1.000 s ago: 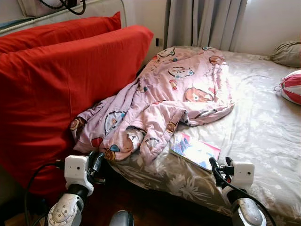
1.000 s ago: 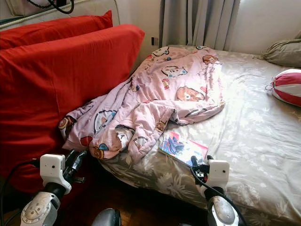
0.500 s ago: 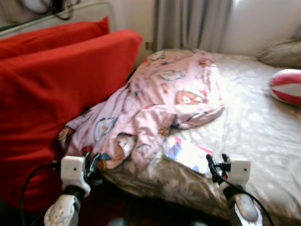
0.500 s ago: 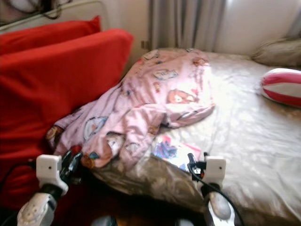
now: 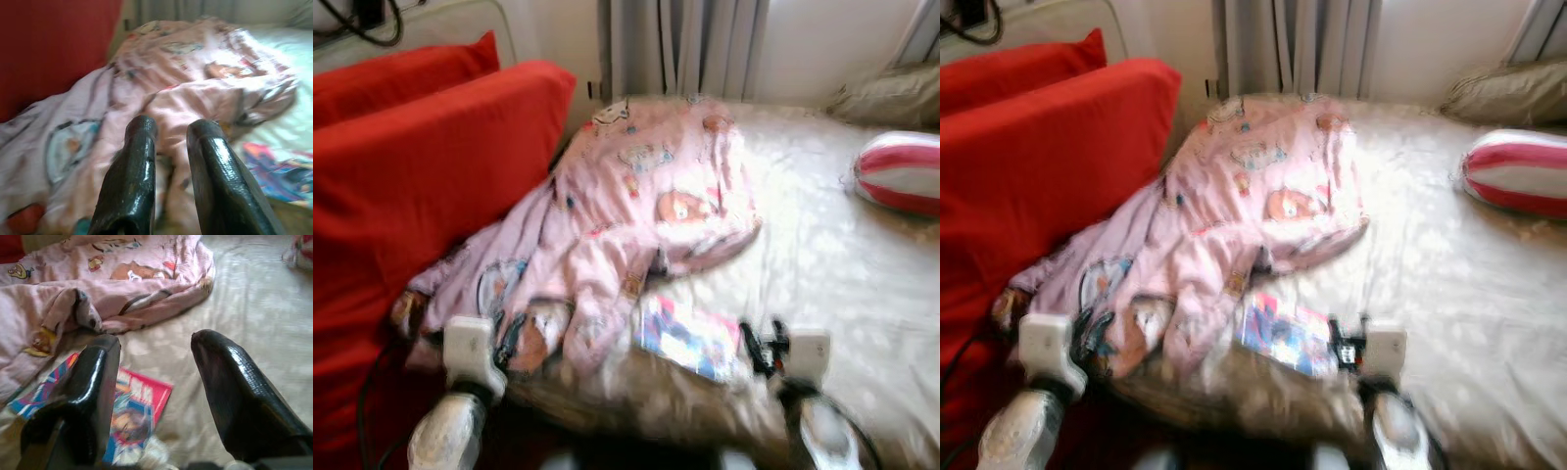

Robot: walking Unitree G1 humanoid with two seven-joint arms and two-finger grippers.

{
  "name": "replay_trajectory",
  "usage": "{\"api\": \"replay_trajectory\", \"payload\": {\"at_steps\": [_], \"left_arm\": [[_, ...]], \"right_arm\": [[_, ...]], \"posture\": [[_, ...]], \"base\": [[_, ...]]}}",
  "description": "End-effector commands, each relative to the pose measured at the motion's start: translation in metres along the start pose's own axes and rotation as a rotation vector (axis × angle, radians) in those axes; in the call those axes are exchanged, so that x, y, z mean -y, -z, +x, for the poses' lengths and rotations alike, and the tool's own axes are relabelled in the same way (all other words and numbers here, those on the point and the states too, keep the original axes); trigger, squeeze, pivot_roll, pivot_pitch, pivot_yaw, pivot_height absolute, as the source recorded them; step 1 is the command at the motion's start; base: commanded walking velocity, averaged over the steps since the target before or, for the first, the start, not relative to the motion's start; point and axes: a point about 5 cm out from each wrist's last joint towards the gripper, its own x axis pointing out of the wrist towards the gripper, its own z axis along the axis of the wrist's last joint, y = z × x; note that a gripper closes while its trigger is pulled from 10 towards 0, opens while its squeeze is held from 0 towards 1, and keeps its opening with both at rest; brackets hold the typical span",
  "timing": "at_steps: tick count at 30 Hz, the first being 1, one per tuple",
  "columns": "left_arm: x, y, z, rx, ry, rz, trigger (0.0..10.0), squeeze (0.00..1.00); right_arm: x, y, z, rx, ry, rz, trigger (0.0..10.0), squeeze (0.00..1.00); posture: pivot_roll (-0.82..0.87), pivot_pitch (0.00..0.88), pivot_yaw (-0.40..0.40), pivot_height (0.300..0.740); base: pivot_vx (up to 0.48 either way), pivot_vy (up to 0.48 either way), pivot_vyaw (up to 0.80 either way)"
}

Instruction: Clean up the room

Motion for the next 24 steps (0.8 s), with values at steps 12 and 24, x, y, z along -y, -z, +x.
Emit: {"api": "replay_trajectory", "payload": {"at_steps": [12,24], "left_arm": [[-0.008,-0.002,-0.002,-0.011,-0.016,0.012,10.0,0.00],[0.000,-0.012,0.019,0.027,0.002,-0.009,10.0,0.00]], "right_arm": [[-0.008,0.002,0.010,-0.011,0.005,0.049,10.0,0.00],[-0.001,0.013,0.034,-0.107,0.121,0.125,10.0,0.00]], "posture": [[0.04,0.000,0.030,0.626],[0.05,0.001,0.040,0.626]], "base": [[0.046,0.000,0.14],[0.000,0.000,0.00]]}}
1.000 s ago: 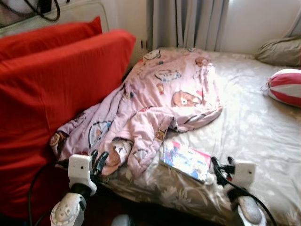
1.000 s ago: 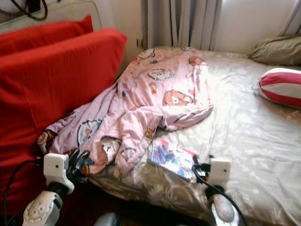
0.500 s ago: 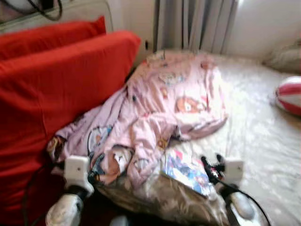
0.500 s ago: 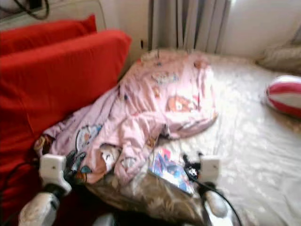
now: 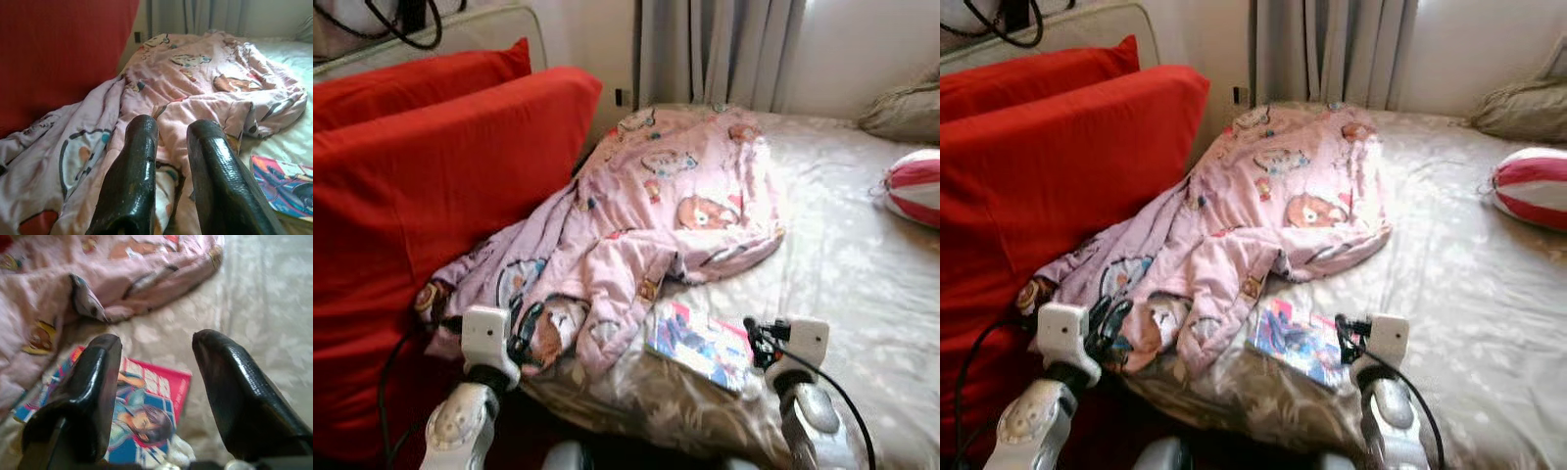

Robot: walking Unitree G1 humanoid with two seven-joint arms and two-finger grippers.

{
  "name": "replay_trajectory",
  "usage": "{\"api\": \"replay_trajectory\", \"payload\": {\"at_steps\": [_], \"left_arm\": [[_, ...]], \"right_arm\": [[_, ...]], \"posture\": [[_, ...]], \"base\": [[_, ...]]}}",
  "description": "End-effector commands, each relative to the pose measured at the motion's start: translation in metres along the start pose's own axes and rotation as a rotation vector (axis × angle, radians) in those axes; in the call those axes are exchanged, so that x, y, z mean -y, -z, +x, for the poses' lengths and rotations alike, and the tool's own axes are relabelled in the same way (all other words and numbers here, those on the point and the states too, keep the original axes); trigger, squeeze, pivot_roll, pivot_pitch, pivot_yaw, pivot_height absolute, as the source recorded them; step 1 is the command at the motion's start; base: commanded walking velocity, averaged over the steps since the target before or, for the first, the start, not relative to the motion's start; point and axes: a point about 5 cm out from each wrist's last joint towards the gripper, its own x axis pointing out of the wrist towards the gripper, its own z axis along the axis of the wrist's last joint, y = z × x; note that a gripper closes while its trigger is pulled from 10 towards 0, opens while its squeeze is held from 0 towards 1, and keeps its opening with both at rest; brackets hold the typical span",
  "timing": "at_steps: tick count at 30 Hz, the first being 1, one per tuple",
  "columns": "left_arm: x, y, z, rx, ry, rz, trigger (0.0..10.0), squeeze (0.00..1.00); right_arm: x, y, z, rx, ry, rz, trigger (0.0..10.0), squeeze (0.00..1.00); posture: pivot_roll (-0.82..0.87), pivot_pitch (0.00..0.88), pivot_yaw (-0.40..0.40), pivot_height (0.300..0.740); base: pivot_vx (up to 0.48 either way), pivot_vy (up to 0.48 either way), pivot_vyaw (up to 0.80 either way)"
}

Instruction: Clean up the room

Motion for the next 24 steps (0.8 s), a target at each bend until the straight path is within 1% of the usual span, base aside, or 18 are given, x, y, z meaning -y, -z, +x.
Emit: {"api": "replay_trajectory", "payload": {"at_steps": [1,3,4,6,8,13,15,18,19,21,22,23,24], "left_arm": [[0.000,0.001,0.003,-0.012,-0.007,-0.015,10.0,0.00],[0.000,-0.001,0.005,-0.005,-0.012,-0.016,10.0,0.00],[-0.002,-0.002,0.005,-0.002,-0.021,-0.016,10.0,0.00],[-0.004,-0.002,0.006,0.000,-0.029,-0.013,10.0,0.00],[-0.006,-0.003,0.005,-0.003,-0.033,-0.009,10.0,0.00],[-0.009,-0.008,-0.001,-0.005,-0.040,-0.001,10.0,0.00],[-0.011,-0.011,-0.005,-0.004,-0.045,0.003,10.0,0.00],[-0.010,-0.012,-0.006,-0.004,-0.047,0.004,10.0,0.00],[-0.008,-0.014,-0.010,-0.003,-0.046,0.005,10.0,0.00],[-0.007,-0.015,-0.011,-0.006,-0.045,0.004,10.0,0.00],[-0.006,-0.016,-0.012,-0.008,-0.043,0.003,10.0,0.00],[-0.004,-0.017,-0.013,-0.012,-0.038,0.002,10.0,0.00],[-0.004,-0.017,-0.013,-0.012,-0.038,0.002,10.0,0.00]], "right_arm": [[-0.001,0.001,0.005,-0.019,0.020,-0.007,10.0,0.00],[-0.001,0.007,0.006,-0.059,0.033,-0.005,10.0,0.00],[-0.002,0.009,0.006,-0.066,0.030,-0.007,10.0,0.00],[-0.002,0.012,0.006,-0.076,0.029,-0.017,10.0,0.00],[-0.001,0.015,0.004,-0.073,0.034,-0.004,10.0,0.00],[0.001,0.023,0.003,-0.113,0.049,0.004,10.0,0.00],[0.001,0.024,0.004,-0.124,0.056,0.009,10.0,0.00],[0.001,0.024,0.006,-0.134,0.068,0.028,10.0,0.00],[0.000,0.024,0.007,-0.136,0.068,0.029,10.0,0.00],[-0.002,0.022,0.009,-0.139,0.068,0.036,10.0,0.00],[-0.003,0.022,0.010,-0.142,0.069,0.047,10.0,0.00],[-0.005,0.020,0.013,-0.149,0.069,0.076,10.0,0.00],[-0.005,0.020,0.013,-0.149,0.069,0.076,10.0,0.00]], "posture": [[0.06,0.004,0.040,0.626],[0.06,0.018,0.043,0.621],[0.06,0.032,0.045,0.611],[0.06,0.032,0.045,0.601],[0.07,0.048,0.048,0.601],[0.10,0.089,0.055,0.601],[0.11,0.107,0.056,0.601],[0.12,0.118,0.057,0.601],[0.14,0.139,0.062,0.601],[0.14,0.143,0.063,0.601],[0.15,0.153,0.065,0.601],[0.15,0.160,0.066,0.601],[0.15,0.160,0.066,0.601]], "base": [[0.000,0.000,0.00],[0.000,0.000,0.00],[0.000,0.000,0.00],[0.000,0.000,0.00],[0.000,0.000,0.00],[0.000,0.000,0.00],[0.000,0.000,0.00],[0.000,0.000,0.00],[0.000,0.000,0.00],[0.000,0.000,0.00],[0.000,0.000,0.00],[0.000,0.000,0.00],[0.000,0.000,0.00]]}}
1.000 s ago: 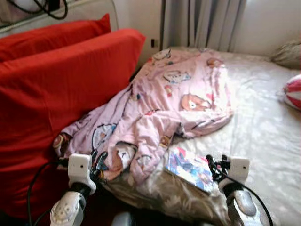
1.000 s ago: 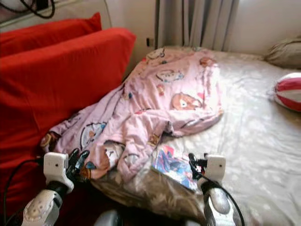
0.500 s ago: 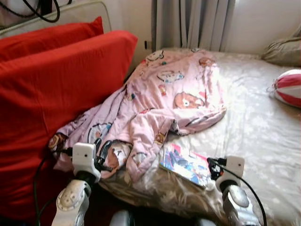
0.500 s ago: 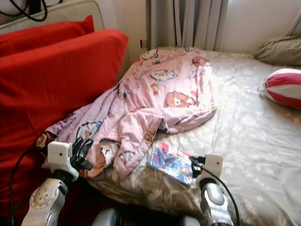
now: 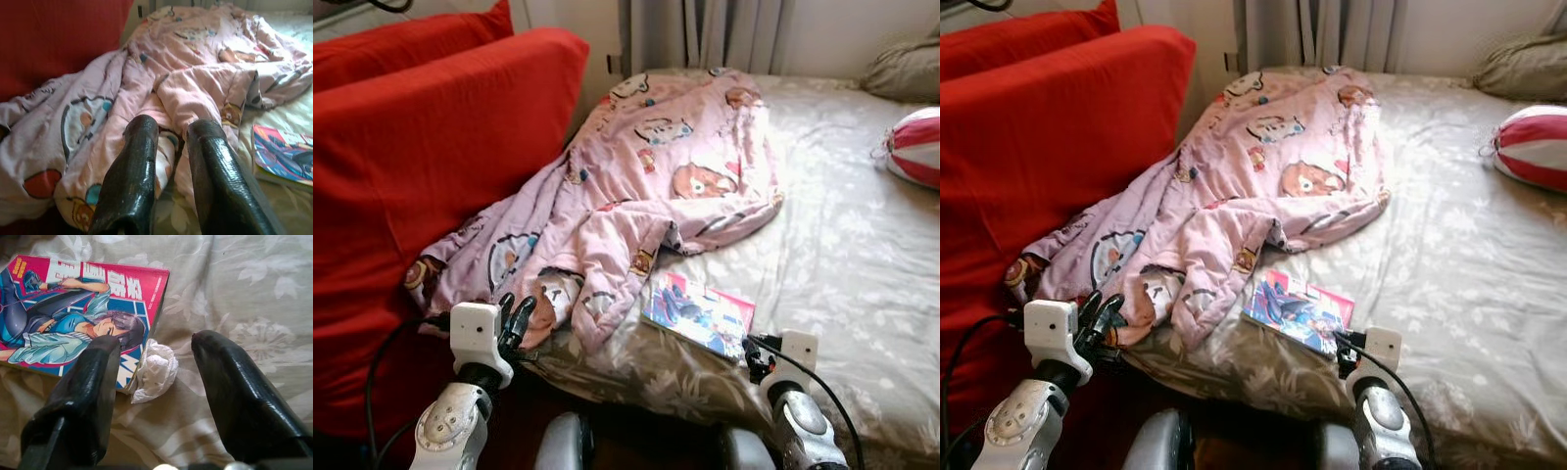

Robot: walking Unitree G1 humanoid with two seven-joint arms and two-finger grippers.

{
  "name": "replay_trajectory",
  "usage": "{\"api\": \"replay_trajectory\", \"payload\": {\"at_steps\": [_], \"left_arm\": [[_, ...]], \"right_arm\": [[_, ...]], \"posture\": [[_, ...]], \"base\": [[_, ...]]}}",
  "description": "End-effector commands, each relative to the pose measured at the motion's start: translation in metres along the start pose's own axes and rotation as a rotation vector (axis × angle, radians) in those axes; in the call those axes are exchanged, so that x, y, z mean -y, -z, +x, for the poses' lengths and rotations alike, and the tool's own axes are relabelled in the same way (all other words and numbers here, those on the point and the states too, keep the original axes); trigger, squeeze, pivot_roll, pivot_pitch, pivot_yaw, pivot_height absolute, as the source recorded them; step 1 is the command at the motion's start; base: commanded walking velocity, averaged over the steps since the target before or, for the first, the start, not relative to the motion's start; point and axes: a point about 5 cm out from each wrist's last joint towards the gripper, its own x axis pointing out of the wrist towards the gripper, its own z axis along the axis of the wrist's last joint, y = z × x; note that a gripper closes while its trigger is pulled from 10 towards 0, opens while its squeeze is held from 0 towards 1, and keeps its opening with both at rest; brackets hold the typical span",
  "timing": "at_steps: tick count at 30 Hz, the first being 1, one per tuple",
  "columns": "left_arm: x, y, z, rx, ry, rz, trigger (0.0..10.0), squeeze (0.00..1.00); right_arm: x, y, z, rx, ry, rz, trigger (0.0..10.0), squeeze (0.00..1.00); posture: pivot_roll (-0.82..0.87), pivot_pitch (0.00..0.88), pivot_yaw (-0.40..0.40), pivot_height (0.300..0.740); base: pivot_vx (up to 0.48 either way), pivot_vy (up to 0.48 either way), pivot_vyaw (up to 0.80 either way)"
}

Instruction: Clean up the room

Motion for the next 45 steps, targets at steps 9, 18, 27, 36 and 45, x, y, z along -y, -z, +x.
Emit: {"api": "replay_trajectory", "payload": {"at_steps": [9,18,27,36,45], "left_arm": [[0.000,-0.011,-0.014,-0.022,-0.002,0.017,10.0,0.00],[-0.001,-0.013,-0.025,-0.052,-0.013,0.024,10.0,0.00],[0.000,-0.011,-0.028,-0.070,-0.017,0.022,10.0,0.00],[-0.003,-0.011,-0.029,-0.081,-0.020,0.031,10.0,0.00],[-0.003,-0.010,-0.030,-0.086,-0.018,0.039,10.0,0.00]], "right_arm": [[-0.019,-0.023,0.015,0.004,0.014,0.228,10.0,1.00],[-0.022,-0.027,0.018,0.001,0.041,0.288,10.0,0.00],[-0.005,-0.026,0.015,0.028,0.102,0.330,10.0,0.00],[-0.008,-0.016,0.013,-0.020,0.087,0.350,10.0,0.00],[-0.017,-0.016,0.014,-0.041,0.044,0.365,8.9,0.00]], "posture": [[0.19,0.218,0.076,0.601],[0.21,0.244,0.074,0.601],[0.21,0.239,0.072,0.601],[0.21,0.237,0.078,0.601],[0.22,0.239,0.079,0.601]], "base": [[0.000,0.000,0.00],[0.000,0.000,0.00],[0.000,0.000,0.00],[0.000,0.000,0.00],[0.000,0.000,0.00]]}}
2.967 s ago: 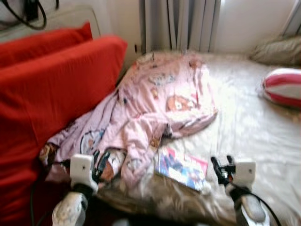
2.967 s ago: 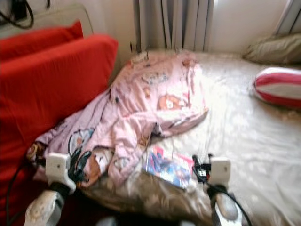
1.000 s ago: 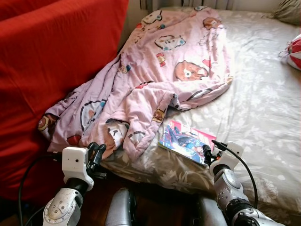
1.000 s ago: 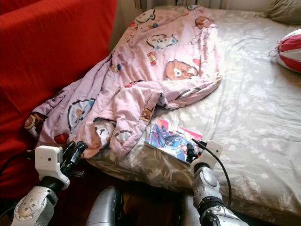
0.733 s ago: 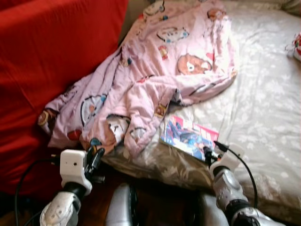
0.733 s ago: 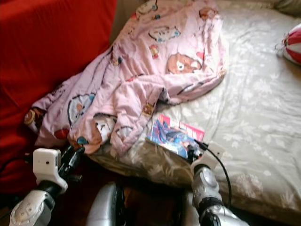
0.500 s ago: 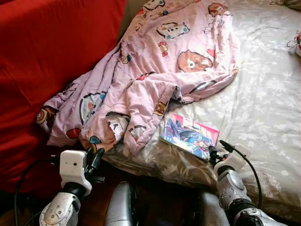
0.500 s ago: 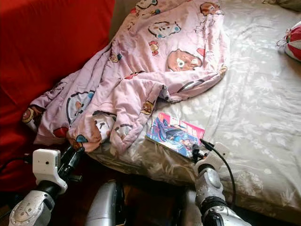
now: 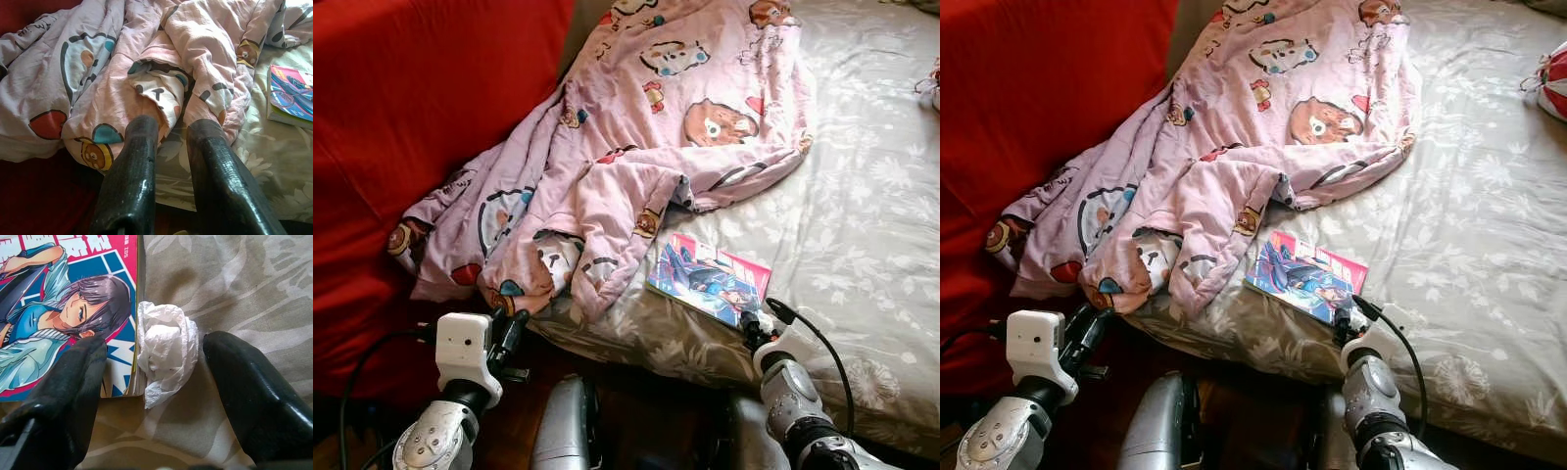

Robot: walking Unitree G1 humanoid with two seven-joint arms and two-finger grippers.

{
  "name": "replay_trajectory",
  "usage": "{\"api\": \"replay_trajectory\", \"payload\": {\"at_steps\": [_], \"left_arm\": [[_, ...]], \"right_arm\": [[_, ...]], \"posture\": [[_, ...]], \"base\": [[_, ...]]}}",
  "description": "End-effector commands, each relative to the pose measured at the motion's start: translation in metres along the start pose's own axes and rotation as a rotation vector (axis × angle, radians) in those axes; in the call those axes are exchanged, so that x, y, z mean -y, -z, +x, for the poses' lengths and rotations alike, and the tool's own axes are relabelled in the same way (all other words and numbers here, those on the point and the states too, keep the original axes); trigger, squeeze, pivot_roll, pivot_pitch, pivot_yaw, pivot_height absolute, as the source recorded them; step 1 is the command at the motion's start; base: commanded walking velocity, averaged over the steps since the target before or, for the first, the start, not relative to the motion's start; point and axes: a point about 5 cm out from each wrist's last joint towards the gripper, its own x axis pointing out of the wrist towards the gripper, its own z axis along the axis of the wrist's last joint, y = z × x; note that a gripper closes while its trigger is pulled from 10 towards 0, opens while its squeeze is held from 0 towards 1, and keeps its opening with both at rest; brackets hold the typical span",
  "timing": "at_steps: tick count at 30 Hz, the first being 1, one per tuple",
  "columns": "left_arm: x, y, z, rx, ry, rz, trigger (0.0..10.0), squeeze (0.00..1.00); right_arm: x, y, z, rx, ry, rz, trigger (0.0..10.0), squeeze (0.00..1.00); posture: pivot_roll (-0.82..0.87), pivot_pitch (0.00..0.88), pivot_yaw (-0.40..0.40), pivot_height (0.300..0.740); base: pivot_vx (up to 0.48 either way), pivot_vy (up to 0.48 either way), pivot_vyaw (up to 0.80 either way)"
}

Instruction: Clean up the room

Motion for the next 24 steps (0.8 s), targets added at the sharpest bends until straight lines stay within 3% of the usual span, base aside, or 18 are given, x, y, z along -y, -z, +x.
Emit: {"api": "replay_trajectory", "payload": {"at_steps": [1,2,3,24], "left_arm": [[-0.0039,0.0018,-0.0051,-0.025,-0.011,0.013,10.0,0.00],[-0.0039,0.0020,-0.0052,-0.026,-0.012,0.013,10.0,0.00],[-0.0038,0.0022,-0.0052,-0.027,-0.012,0.013,10.0,0.00],[-0.0034,0.0048,-0.0053,-0.031,-0.021,0.013,10.0,0.00]], "right_arm": [[-0.0002,0.0089,-0.0018,-0.036,0.004,0.014,6.8,0.00],[-0.0003,0.0090,-0.0018,-0.038,0.002,0.012,4.1,0.00],[-0.0002,0.0089,-0.0018,-0.038,0.003,0.012,0.0,0.00],[-0.0007,0.0086,-0.0016,-0.041,-0.008,-0.006,0.0,0.00]], "posture": [[0.22,0.239,0.079,0.601],[0.22,0.239,0.079,0.601],[0.22,0.238,0.078,0.601],[0.22,0.234,0.070,0.601]], "base": [[0.000,0.000,0.00],[0.000,0.000,0.00],[0.000,0.000,0.00],[0.000,0.000,0.00]]}}
